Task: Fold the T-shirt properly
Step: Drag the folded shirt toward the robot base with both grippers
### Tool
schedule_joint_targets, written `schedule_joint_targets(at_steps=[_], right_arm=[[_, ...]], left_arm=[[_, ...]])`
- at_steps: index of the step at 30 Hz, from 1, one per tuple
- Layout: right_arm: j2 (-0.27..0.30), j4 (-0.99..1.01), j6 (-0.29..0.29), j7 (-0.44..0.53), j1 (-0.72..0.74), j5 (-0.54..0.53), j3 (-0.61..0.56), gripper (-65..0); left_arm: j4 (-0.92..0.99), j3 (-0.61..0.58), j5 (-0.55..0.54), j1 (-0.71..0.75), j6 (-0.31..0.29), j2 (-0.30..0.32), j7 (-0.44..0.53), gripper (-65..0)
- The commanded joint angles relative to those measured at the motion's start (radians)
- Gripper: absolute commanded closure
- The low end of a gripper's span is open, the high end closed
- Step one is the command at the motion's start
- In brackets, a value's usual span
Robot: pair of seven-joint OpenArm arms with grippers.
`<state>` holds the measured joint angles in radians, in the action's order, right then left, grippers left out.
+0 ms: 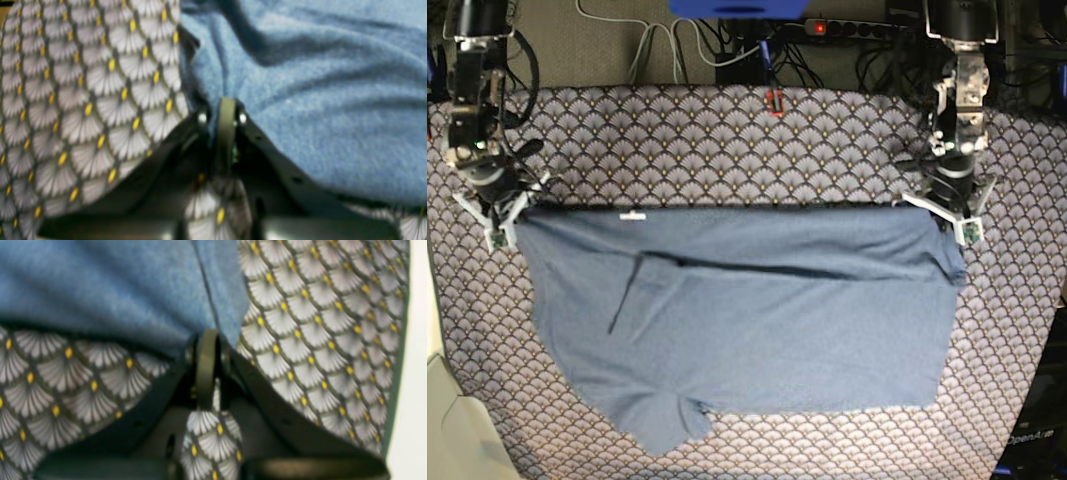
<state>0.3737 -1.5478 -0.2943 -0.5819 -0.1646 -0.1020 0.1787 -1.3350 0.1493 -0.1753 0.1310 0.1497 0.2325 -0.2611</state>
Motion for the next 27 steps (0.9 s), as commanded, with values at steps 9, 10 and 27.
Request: schedule_joint_targets(at_steps=[9, 10, 27], right_arm=[[0.008, -0.167, 0.002, 0.017, -0.161, -0.003, 0.023, 0.0], [0.008, -0.184, 0.002, 0.017, -0.18, -0.003, 0.023, 0.0], [-0.037, -0.286, 0.002, 0.03, -0.402, -0.005, 0.025, 0.0]], left_arm=[[-0.145, 0.051, 0.006, 0.12, 0.004, 0.031, 0.023, -0.4], [-0.16, 0.059, 0.006, 0.137, 0.004, 0.031, 0.023, -0.4], [-0.245, 0.134, 0.003, 0.353, 0.003, 0.084, 0.023, -0.4]])
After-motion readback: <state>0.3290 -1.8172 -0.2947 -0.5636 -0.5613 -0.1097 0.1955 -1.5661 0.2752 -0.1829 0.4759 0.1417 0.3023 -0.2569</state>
